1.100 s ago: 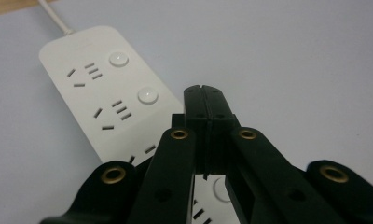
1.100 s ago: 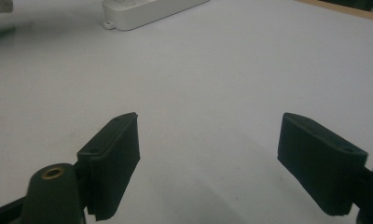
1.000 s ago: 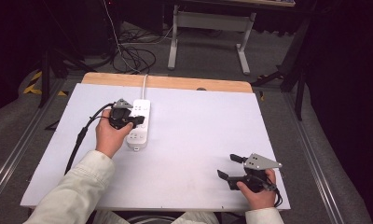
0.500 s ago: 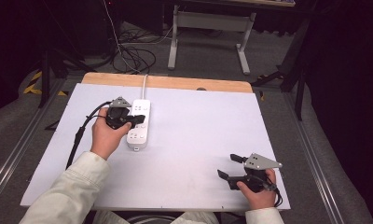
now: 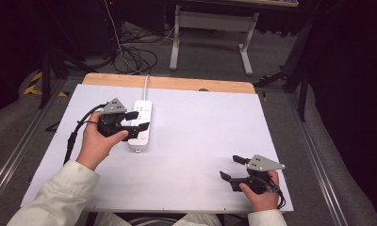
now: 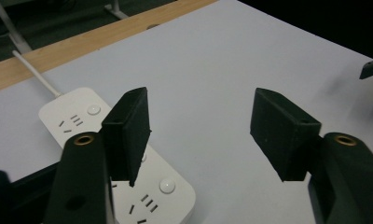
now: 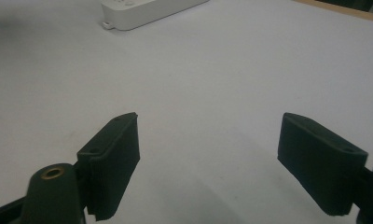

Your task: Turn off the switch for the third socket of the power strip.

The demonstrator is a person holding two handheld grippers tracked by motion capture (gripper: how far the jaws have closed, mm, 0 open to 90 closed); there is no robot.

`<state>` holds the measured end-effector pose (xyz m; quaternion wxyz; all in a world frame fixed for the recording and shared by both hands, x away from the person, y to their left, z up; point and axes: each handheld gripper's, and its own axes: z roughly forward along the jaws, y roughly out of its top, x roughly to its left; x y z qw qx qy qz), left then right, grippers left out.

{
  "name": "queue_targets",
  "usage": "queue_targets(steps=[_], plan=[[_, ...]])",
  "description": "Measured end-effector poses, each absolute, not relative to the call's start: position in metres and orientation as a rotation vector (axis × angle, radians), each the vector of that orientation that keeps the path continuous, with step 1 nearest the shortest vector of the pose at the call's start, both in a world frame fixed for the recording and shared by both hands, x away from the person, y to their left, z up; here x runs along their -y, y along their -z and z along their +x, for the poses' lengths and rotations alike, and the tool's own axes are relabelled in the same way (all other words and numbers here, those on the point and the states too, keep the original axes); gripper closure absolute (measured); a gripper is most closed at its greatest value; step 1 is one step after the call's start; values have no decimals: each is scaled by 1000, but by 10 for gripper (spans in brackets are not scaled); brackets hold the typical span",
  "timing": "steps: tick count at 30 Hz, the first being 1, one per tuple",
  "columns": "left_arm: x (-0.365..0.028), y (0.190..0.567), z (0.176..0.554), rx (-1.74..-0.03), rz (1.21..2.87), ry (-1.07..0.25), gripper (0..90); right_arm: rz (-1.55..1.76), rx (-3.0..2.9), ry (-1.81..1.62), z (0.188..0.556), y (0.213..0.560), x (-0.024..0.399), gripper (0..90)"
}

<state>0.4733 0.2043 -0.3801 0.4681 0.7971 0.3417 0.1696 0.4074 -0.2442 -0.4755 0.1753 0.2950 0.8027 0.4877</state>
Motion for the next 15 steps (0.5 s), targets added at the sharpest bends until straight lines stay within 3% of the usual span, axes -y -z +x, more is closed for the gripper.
queue_targets(steps=[5,15], plan=[[-209,374,456,-785,1943,-447,259,841,-2277,-1382,407,476,244,210],[-227,380,428,-750,1854,-406,196,840,-2284,-1378,407,476,243,205]])
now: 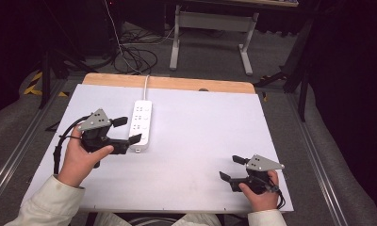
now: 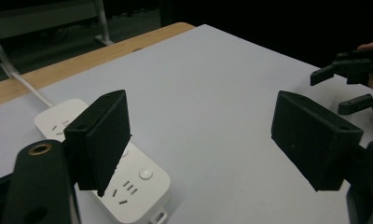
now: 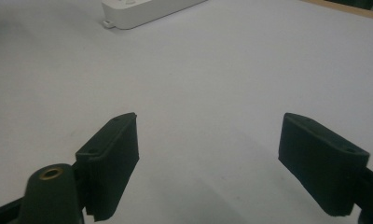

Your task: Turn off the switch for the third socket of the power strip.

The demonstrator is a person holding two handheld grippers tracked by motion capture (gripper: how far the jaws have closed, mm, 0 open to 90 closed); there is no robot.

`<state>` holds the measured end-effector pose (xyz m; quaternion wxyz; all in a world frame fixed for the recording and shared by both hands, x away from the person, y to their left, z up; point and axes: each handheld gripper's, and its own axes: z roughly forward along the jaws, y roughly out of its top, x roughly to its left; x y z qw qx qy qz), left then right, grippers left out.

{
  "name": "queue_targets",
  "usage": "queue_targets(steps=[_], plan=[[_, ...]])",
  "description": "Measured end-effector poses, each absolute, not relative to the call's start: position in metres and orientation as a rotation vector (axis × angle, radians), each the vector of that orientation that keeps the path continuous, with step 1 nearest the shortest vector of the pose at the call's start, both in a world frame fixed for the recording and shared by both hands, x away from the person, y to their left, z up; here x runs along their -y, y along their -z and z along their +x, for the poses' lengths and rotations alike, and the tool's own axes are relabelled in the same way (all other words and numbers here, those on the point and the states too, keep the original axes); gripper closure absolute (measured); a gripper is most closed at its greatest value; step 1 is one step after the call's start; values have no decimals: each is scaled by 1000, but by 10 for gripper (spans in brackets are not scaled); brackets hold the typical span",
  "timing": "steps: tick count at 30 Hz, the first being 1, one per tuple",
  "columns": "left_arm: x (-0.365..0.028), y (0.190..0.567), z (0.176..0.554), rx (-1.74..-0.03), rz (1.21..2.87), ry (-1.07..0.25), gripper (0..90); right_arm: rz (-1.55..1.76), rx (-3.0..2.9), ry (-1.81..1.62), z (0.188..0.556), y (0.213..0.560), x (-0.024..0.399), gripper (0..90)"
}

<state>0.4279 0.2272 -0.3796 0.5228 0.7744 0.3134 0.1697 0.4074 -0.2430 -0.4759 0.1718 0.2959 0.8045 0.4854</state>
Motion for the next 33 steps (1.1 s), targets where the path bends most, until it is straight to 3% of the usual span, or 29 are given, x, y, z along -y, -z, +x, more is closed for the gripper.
queue_targets(steps=[14,23,33], plan=[[-257,406,400,-736,1887,-499,144,834,-2288,-1374,407,476,242,195],[-282,428,391,-775,1844,-444,145,820,-2296,-1371,407,476,242,183],[-299,444,385,-770,1866,-498,151,813,-2304,-1373,406,476,242,183]])
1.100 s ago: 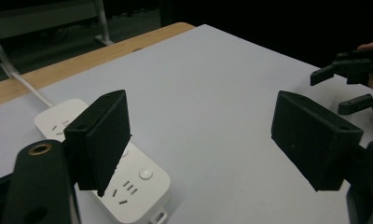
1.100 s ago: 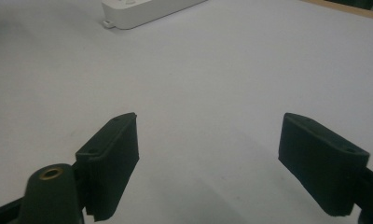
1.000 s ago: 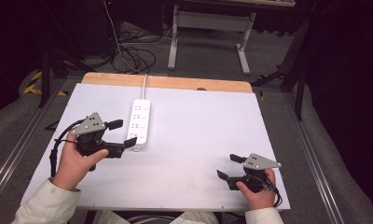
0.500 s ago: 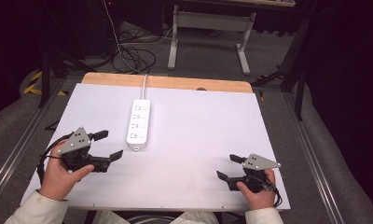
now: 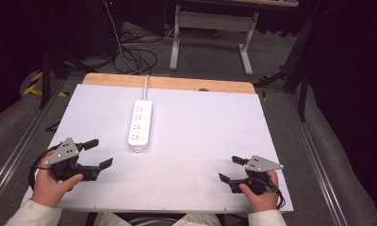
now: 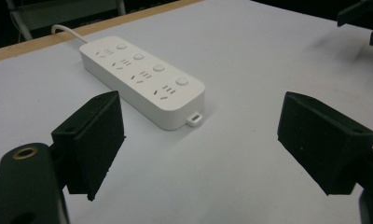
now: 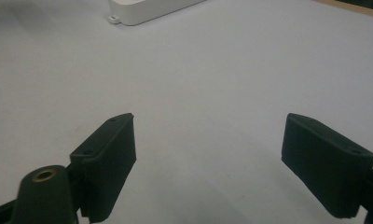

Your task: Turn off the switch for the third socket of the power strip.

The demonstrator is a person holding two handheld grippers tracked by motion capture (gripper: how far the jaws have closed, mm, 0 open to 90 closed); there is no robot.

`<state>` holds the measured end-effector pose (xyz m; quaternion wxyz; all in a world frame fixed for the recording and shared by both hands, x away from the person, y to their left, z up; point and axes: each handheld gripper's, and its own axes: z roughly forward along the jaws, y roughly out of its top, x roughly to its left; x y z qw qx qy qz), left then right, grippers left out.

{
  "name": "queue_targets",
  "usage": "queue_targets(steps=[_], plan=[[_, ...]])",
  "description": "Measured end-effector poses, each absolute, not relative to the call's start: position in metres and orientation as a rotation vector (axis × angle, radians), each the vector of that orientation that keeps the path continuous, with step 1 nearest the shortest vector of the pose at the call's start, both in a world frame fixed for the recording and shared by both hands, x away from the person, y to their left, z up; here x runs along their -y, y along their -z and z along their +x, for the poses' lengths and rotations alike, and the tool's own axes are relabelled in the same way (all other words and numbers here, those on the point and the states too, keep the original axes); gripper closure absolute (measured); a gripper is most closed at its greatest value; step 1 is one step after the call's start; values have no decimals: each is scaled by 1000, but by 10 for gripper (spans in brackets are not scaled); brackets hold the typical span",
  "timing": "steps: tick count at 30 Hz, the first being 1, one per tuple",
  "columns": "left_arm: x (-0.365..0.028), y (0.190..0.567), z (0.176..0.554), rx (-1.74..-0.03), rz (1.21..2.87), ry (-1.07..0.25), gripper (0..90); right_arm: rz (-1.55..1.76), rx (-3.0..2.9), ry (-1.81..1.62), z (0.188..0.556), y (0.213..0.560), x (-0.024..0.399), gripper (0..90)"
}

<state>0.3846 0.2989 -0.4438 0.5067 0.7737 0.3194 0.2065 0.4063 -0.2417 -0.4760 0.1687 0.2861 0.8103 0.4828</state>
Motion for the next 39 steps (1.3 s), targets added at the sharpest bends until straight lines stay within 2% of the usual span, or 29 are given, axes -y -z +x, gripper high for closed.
queue_targets(steps=[6,12,17,21,27,39], plan=[[-312,455,381,-801,1840,-414,158,809,-2307,-1371,406,476,242,183],[-321,464,375,-837,1858,-457,167,804,-2313,-1368,406,477,241,183],[-331,471,369,-801,1890,-468,169,804,-2313,-1369,406,477,241,183],[-336,476,362,-830,1857,-426,171,805,-2317,-1359,406,477,241,183],[-338,470,363,-900,1773,-441,186,803,-2317,-1359,406,477,241,183],[-337,469,363,-861,1809,-495,188,810,-2317,-1351,407,478,241,183]])
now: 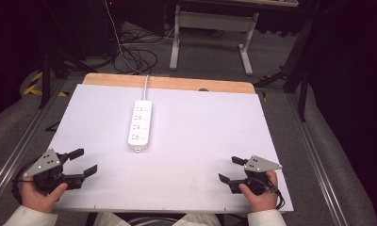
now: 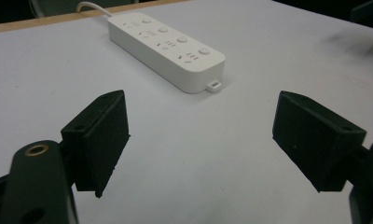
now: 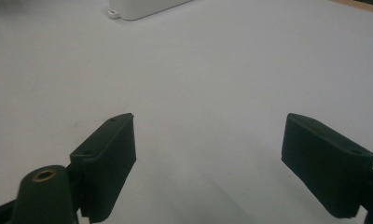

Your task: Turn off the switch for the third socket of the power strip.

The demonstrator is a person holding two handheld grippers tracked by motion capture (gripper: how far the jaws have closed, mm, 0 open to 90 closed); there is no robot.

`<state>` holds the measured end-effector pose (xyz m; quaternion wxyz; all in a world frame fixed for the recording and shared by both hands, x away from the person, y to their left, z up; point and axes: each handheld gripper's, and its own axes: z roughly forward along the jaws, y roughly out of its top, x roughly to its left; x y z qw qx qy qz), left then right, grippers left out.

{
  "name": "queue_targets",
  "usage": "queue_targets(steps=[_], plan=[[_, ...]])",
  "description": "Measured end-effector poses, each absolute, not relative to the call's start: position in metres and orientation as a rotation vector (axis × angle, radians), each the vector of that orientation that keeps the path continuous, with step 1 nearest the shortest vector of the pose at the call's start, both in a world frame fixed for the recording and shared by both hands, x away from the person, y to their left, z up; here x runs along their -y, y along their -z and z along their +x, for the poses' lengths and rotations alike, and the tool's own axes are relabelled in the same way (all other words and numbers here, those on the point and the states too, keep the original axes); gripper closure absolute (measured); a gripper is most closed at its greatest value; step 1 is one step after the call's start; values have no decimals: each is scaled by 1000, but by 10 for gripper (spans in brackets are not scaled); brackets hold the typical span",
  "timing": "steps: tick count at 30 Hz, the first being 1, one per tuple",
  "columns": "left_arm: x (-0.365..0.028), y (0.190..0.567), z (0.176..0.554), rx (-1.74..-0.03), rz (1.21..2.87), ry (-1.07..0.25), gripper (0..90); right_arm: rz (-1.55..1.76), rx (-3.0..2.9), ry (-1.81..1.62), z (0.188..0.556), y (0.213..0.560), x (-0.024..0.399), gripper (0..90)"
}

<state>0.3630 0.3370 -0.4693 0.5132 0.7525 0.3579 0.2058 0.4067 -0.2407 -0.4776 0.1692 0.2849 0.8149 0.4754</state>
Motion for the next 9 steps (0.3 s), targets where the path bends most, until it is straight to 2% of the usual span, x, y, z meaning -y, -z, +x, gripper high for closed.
queue_targets(steps=[9], plan=[[-337,472,366,-952,1798,-456,186,816,-2322,-1345,407,479,241,183]])
